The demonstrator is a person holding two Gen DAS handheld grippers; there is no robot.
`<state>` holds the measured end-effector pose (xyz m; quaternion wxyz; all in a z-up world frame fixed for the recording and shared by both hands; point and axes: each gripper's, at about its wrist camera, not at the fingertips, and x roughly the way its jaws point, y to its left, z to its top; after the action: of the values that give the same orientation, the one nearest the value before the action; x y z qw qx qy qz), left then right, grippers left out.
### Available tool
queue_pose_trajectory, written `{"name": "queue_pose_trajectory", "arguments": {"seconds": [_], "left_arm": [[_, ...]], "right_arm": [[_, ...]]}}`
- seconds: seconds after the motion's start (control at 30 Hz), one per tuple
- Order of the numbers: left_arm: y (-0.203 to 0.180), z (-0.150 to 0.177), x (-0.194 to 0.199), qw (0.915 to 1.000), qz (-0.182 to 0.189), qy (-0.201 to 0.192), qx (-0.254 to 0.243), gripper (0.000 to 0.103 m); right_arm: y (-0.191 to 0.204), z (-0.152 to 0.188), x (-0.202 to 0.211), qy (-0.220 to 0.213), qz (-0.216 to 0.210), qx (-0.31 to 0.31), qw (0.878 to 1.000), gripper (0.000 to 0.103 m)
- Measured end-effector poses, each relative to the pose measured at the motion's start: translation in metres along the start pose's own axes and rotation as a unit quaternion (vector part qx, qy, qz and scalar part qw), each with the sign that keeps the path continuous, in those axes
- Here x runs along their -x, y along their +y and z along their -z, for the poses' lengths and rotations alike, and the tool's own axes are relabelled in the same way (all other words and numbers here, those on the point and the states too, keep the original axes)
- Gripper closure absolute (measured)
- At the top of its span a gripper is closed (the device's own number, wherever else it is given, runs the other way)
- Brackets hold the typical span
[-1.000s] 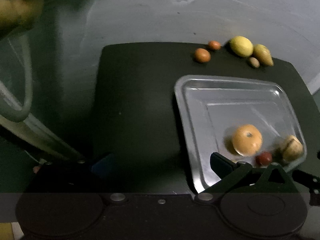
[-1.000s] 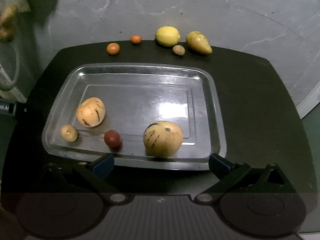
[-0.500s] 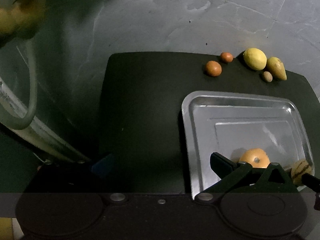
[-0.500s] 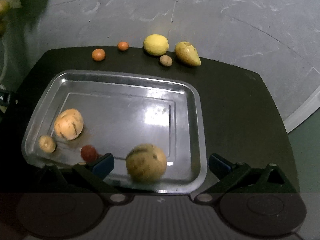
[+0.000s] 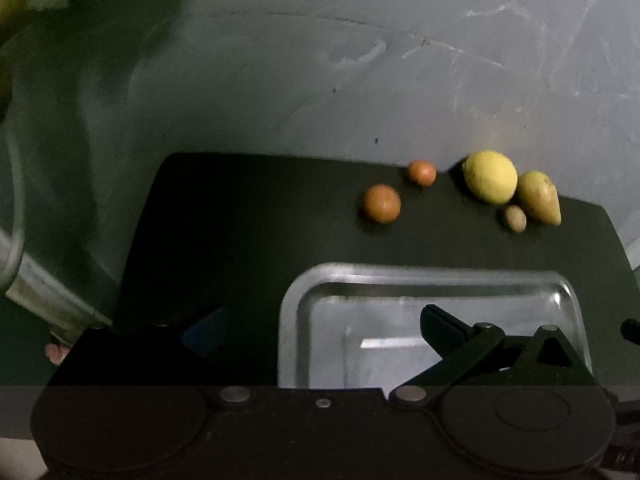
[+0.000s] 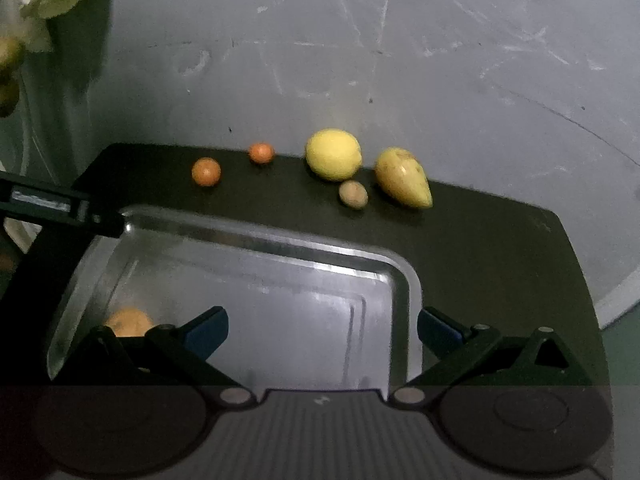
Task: Organize fruits
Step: 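Withdraw both tools from the tray toward the tangerines and lemon, then grasp a tangerine with the left tool while the right tool grasps the small brown fruit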
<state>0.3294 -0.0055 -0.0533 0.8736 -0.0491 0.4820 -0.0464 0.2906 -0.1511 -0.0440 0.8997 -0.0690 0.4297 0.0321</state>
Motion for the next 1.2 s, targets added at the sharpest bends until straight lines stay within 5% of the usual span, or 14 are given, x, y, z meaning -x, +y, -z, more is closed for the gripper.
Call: {"name": "queue_pose_trajectory", "arguments": {"seconds": [0.47, 0.83, 1.2], "left_arm": [[-0.033, -0.051, -0.055, 0.9996, -0.013, -0.016, -0.018, 0.001], [-0.046, -0.06, -0.081, 0.9993, -0.002, -0.012, -0.036, 0.002], [-0.053, -0.06, -0.089, 0.9988, 0.02, -0.013, -0.043, 0.022]], "right_arm": [[-0.029, -0.043, -0.059, -0.031, -0.054, -0.034, 0.997, 0.001], [-0.043, -0.062, -0.104, -0.033, -0.066, -0.062, 0.995, 0.021], [-0.048, -0.066, -0.124, -0.028, -0.062, -0.076, 0.995, 0.043]]}}
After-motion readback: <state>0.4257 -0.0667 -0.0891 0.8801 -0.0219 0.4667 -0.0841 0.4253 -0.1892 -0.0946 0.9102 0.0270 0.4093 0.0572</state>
